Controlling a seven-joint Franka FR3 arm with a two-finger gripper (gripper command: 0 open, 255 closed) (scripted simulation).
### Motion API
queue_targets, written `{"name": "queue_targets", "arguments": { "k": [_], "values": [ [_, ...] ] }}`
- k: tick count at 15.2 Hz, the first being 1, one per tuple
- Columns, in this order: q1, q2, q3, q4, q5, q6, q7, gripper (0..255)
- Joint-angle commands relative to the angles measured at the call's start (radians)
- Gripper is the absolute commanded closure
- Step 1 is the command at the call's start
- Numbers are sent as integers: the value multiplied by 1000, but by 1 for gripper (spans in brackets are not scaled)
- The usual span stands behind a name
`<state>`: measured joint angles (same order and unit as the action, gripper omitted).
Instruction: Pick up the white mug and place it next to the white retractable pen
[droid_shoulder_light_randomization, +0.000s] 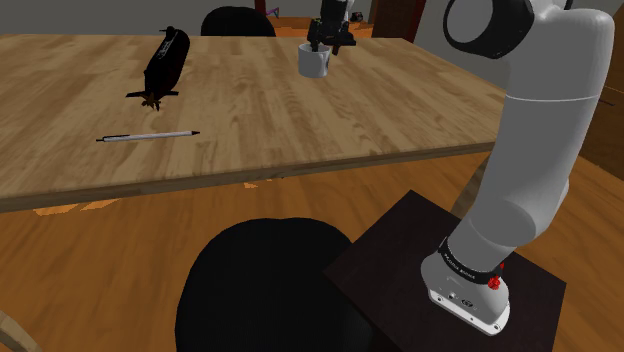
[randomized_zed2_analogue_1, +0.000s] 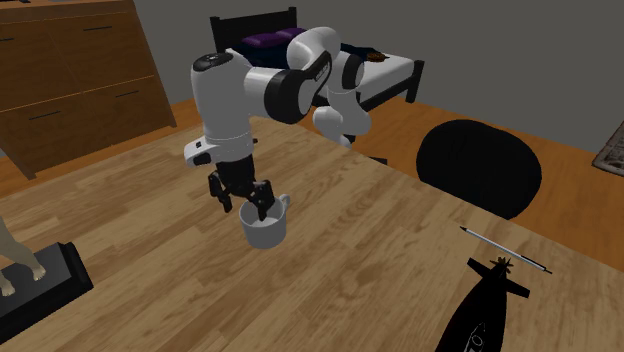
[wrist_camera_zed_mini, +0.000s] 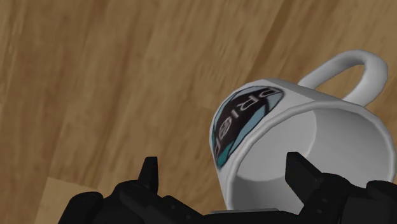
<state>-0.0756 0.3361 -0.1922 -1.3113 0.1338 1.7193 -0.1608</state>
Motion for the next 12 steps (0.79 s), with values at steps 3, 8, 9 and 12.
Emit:
{"name": "queue_targets", "arguments": {
  "k": [3,8,9,12],
  "values": [
    [0,2,0,-2,0,4,0,0],
    [0,2,0,-2,0,4,0,255],
    [0,2,0,-2,0,4,0,255],
    [0,2,0,-2,0,4,0,255]
  ]
}}
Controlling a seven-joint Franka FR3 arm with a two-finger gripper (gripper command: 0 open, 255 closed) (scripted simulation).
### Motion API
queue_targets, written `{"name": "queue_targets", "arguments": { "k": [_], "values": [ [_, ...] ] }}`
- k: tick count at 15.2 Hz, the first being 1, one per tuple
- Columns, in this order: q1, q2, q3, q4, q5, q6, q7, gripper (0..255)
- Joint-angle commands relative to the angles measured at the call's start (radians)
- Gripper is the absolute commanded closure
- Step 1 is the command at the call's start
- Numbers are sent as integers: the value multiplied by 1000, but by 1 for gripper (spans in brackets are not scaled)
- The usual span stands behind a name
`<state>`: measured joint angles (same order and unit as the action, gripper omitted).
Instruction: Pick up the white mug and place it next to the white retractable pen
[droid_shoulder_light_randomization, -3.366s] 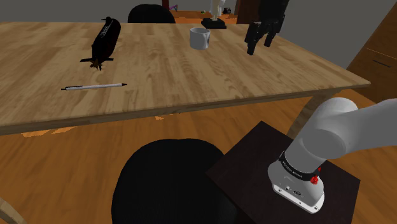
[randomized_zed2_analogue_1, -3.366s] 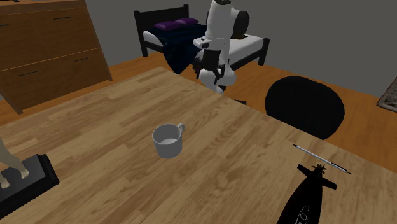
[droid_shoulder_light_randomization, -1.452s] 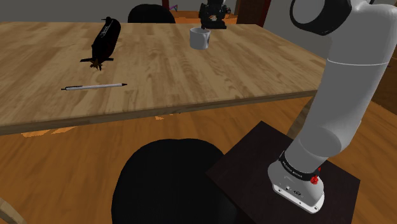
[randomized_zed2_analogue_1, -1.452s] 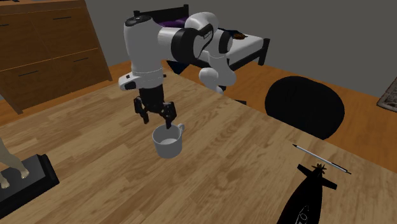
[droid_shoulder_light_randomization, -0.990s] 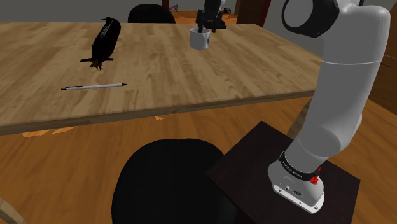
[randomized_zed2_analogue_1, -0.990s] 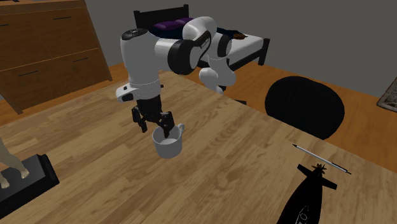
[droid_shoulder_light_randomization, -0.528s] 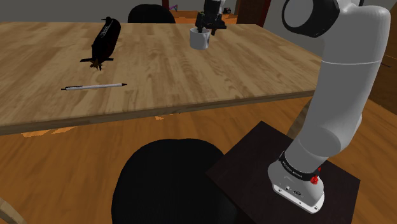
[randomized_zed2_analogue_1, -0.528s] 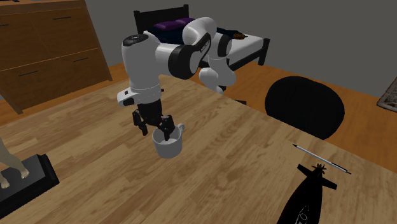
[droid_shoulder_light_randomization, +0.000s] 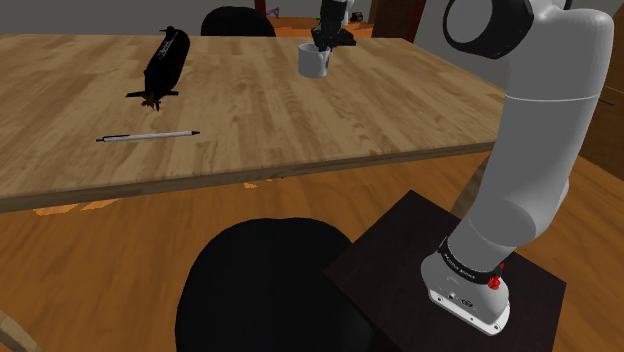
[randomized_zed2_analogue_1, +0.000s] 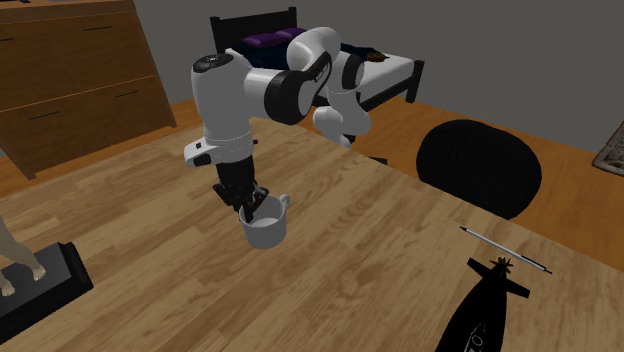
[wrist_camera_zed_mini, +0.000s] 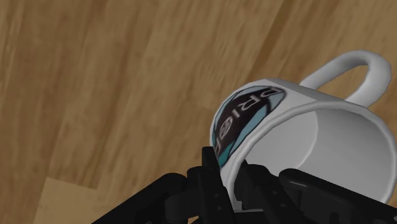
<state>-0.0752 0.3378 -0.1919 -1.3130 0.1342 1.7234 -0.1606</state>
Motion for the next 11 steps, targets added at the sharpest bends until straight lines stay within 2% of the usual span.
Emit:
{"name": "queue_targets", "arguments": {
  "k": [1,4,11],
  "values": [
    [0,0,0,0,0,0,0,255],
    [0,0,0,0,0,0,0,255],
    [-10,31,-1,141,5,-110,6,255]
  ]
}}
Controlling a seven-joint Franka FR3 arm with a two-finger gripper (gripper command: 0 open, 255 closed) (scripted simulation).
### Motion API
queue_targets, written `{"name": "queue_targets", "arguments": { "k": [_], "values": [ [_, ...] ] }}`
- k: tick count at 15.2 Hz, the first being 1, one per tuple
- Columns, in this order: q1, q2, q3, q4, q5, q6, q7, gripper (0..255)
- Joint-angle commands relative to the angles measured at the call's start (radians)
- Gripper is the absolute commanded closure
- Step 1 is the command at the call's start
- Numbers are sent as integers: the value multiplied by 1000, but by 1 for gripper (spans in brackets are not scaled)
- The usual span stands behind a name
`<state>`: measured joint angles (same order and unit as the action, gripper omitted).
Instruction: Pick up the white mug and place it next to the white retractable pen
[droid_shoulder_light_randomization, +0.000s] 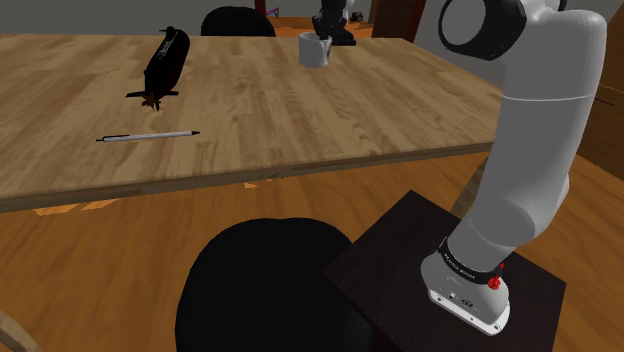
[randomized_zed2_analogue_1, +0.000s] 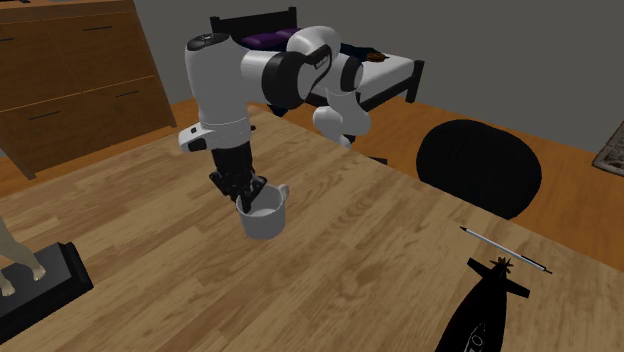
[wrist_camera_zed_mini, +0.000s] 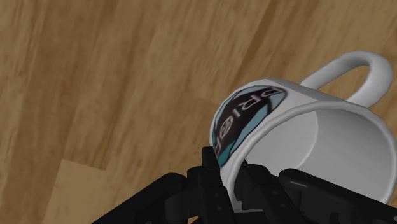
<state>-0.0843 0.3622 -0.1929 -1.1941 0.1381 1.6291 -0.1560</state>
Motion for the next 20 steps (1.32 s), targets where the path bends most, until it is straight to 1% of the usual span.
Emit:
{"name": "queue_targets", "arguments": {
  "k": [1,8,9,11,14,20],
  "values": [
    [-3,13,0,46,2,-33,3,255],
    [-23,80,1,248,15,-169,10,255],
    [-24,82,2,254,16,-172,11,255],
    [18,19,8,168,-1,-145,47,255],
    [75,-56,23,72,-25,-119,107,255],
    [173,-161,66,-46,-62,-97,236,255]
  ]
}}
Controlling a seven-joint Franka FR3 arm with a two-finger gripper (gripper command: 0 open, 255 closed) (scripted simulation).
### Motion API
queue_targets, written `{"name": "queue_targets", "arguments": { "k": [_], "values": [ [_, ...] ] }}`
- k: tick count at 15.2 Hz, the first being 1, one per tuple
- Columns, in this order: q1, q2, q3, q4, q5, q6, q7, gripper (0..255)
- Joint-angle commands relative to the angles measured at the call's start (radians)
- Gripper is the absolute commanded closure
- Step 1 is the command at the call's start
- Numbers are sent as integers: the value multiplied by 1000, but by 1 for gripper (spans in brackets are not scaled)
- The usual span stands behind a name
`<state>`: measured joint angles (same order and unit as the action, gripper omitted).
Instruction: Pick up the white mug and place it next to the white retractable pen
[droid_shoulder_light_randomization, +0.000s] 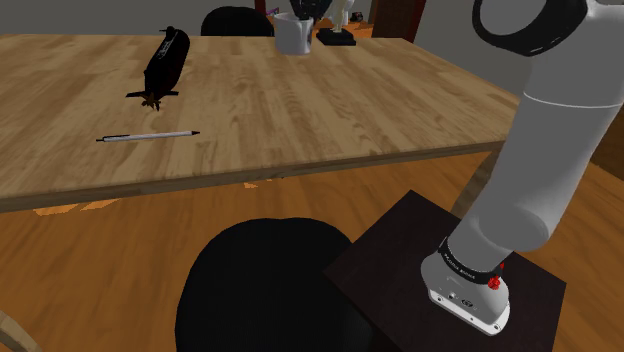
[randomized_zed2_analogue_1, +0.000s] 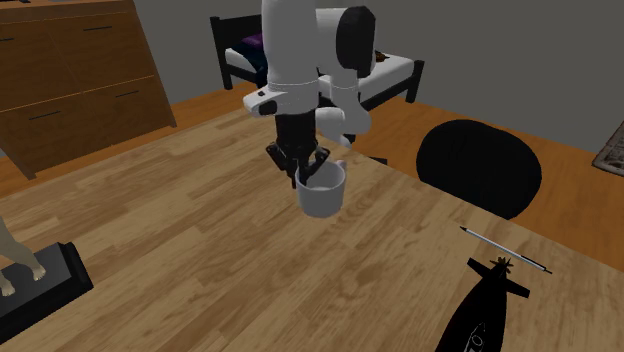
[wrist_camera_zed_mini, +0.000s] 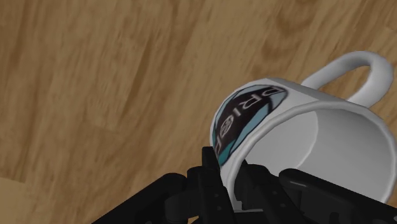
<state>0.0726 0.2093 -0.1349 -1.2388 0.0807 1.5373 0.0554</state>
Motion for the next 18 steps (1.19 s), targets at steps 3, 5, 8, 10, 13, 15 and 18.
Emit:
{"name": "queue_targets", "arguments": {
  "k": [3,5,8,10,13,15,18],
  "values": [
    [60,-43,34,-32,-20,-4,92,255],
    [88,-60,53,-45,-29,-7,138,255],
    [130,-76,82,-51,-41,-14,207,255],
    [158,-81,101,-47,-49,-22,254,255],
    [200,-80,131,-29,-60,-36,324,255],
    [228,-72,150,-9,-67,-49,371,255],
    [271,-51,180,36,-80,-71,441,255]
  ]
}}
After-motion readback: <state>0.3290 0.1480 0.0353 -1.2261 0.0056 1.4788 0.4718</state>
